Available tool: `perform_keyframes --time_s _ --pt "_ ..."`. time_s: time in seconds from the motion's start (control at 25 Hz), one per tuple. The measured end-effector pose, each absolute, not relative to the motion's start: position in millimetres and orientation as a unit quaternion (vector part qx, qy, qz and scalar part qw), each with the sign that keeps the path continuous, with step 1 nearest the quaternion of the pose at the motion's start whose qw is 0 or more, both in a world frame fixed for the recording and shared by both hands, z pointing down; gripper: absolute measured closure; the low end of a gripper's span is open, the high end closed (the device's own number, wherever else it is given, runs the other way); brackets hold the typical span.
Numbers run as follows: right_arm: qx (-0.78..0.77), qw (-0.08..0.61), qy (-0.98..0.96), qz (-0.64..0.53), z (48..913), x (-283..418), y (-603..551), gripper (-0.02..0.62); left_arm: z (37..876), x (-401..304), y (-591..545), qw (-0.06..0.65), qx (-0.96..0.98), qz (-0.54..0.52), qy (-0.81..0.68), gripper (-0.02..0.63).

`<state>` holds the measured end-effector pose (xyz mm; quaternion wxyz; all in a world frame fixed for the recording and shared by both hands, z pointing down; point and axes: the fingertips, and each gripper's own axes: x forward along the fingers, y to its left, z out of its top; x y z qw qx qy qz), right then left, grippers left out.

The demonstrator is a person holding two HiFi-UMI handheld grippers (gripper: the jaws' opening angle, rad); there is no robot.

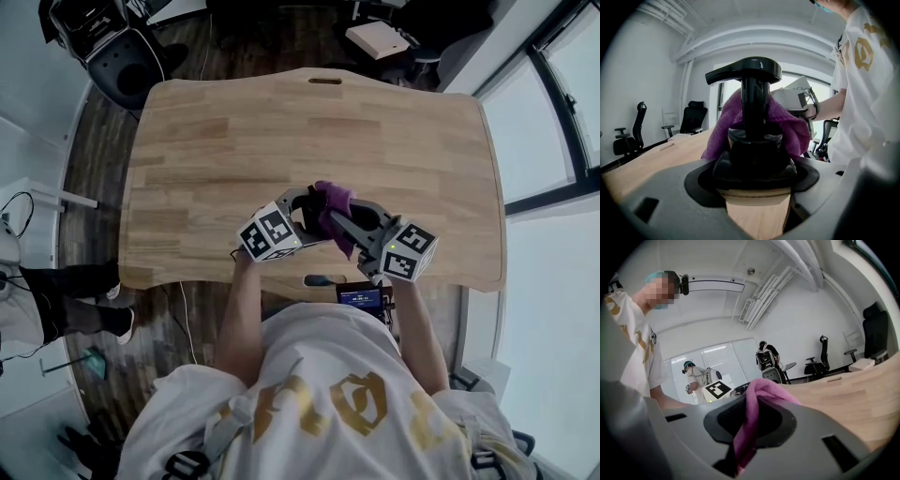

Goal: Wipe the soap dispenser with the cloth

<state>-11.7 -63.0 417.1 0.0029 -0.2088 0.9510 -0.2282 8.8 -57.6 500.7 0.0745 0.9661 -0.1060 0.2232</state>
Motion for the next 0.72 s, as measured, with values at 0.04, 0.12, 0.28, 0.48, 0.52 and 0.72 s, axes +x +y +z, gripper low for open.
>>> perform_keyframes --time_s 0.04,0.12,0.28,0.48,0.52,0.72 --pt "-0.211 0.002 0.951 -0.228 417.6 -10.4 -63.6 0.545 500.9 9.2 -56.5 0.074 0.966 0.225 -0.105 0.261" --pt "-0.218 0.006 0.949 -0.229 418.0 -5.6 -66.3 0.545 500.6 11.4 -53.9 0.07 0.965 0.232 -0.099 0.261" --pt "-0.223 0.022 0.946 -0.234 415.8 5.1 -72.2 0.545 498.7 20.1 -46.9 0.053 0.964 0.248 -0.076 0.261" --pt "-0.195 0.035 0.949 -0.243 415.0 12.6 -78.4 0.545 496.3 35.4 -36.2 0.04 0.965 0.256 -0.044 0.261" --pt "-0.185 0.035 0.95 -0.25 416.1 12.7 -79.1 0.545 497.5 37.4 -34.5 0.04 0.965 0.258 -0.039 0.261" --pt "-0.109 0.037 0.946 -0.304 420.3 11.5 -81.8 0.546 503.3 42.9 -31.3 0.037 0.962 0.269 -0.021 0.261"
